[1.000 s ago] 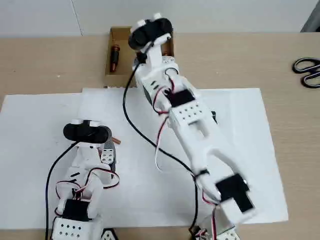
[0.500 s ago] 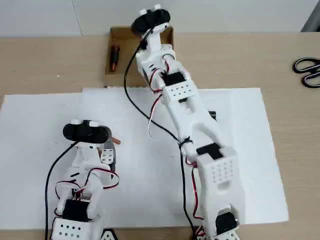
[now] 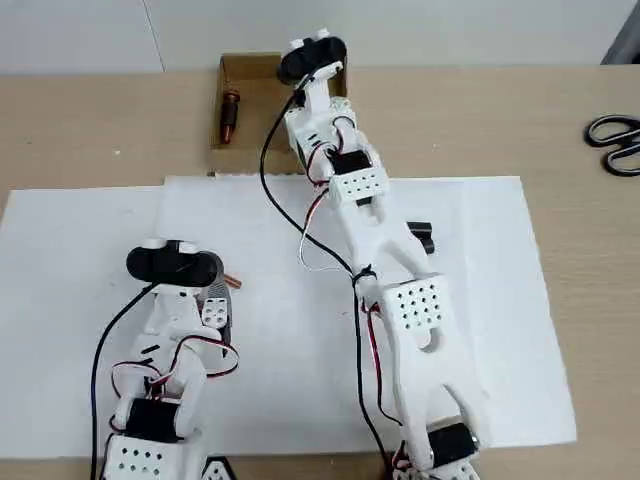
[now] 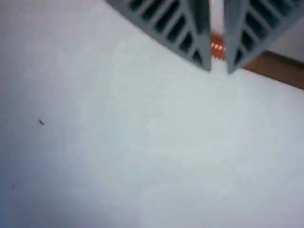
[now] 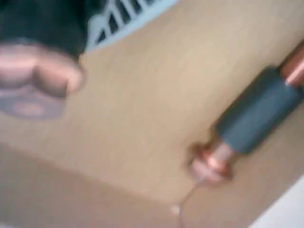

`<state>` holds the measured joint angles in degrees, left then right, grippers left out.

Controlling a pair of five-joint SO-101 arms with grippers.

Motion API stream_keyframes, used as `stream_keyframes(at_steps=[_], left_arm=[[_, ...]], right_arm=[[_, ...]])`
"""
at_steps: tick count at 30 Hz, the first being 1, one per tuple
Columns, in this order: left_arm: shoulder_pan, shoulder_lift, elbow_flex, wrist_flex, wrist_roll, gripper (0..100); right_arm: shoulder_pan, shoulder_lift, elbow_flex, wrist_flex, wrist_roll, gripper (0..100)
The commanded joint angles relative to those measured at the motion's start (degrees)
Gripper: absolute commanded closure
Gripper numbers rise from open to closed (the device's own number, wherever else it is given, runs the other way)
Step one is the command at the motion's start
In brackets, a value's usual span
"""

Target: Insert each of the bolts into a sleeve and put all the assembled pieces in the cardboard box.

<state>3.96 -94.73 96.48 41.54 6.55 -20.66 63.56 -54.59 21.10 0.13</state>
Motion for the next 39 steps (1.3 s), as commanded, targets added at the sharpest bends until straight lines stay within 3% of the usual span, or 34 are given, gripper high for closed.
stream_keyframes(at_steps=[1, 13, 21, 36, 39], left_arm=[[-0.2, -0.4, -0.1, -1.4, -0.4, 99], [-0.2, -0.4, -0.1, -1.4, -0.4, 99], [-0.2, -0.4, -0.1, -1.4, -0.4, 99], [-0.2, -0.4, -0.1, -1.4, -0.4, 99], [-0.2, -0.4, -0.1, -1.4, -0.4, 99]], right_arm=[[0.8, -1.5, -5.2, -1.5, 0.7, 99.1], [0.7, -1.1, -5.2, 4.4, 0.6, 98.6], [0.5, -1.1, -5.2, 8.2, 0.4, 79.8], [0.8, -2.0, -6.0, 8.7, 0.6, 79.7], [0.7, -4.4, -8.2, 13.8, 0.4, 79.7]])
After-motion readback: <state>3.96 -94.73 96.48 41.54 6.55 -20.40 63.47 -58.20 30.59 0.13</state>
